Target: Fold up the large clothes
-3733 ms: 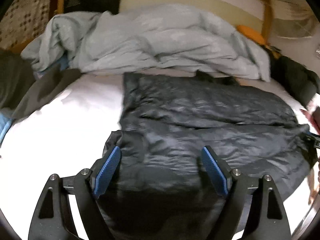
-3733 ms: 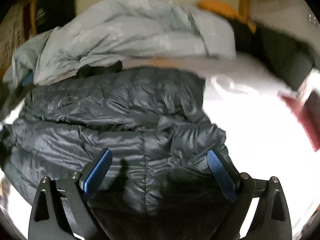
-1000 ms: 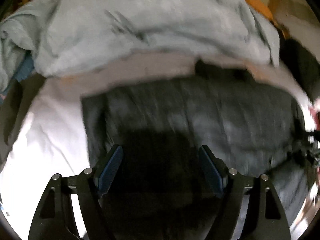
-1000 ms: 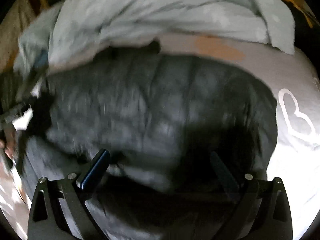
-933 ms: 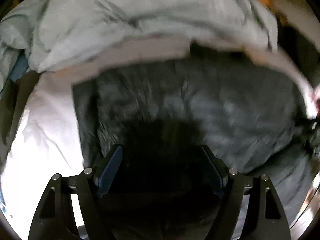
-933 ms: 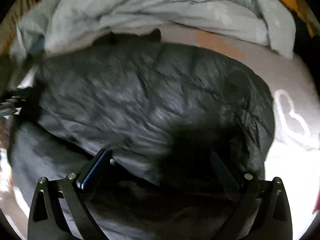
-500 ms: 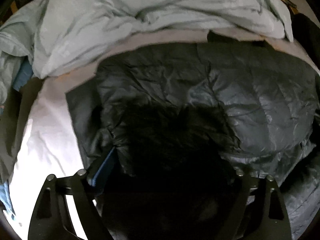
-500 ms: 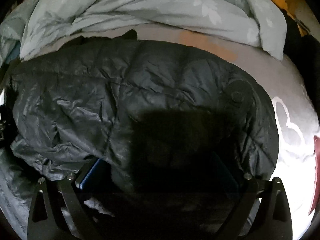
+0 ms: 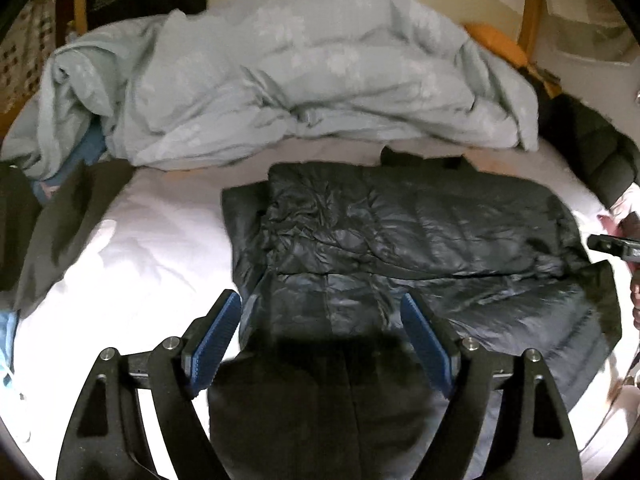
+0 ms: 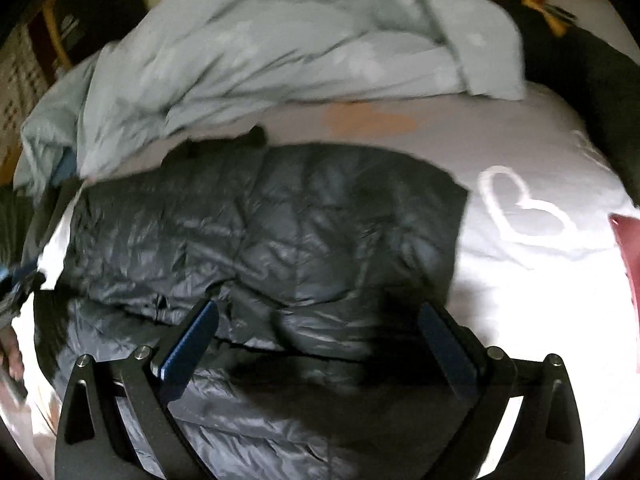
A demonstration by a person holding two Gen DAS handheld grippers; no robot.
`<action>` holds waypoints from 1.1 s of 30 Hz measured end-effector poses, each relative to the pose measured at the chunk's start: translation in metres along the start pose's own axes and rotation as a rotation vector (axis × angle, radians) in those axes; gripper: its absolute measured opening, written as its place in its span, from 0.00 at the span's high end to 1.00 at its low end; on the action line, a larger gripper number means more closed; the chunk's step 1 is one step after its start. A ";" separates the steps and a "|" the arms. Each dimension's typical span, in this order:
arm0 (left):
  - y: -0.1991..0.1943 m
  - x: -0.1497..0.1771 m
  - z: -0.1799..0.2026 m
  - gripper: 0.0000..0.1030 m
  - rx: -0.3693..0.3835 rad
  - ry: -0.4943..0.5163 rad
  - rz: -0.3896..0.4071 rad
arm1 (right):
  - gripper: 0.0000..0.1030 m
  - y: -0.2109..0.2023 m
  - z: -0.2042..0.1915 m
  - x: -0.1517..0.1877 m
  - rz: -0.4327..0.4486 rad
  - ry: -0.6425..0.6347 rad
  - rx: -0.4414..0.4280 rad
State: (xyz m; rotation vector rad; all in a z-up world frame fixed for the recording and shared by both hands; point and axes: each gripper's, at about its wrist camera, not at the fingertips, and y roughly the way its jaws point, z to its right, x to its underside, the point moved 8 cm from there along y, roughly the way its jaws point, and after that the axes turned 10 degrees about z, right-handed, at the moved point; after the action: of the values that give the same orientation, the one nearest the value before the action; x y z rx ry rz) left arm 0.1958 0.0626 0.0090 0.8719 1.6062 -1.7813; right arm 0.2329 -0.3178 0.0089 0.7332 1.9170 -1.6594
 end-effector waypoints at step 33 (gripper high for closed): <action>0.025 -0.020 -0.035 0.28 -0.121 0.019 0.110 | 0.16 -0.041 0.102 -0.001 0.189 0.168 0.008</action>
State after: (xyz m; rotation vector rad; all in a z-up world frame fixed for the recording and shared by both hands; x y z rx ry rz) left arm 0.2308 0.0946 0.0071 0.9048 1.6271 -1.5879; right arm 0.2076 -0.4238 0.0252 1.0525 1.8869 -1.5322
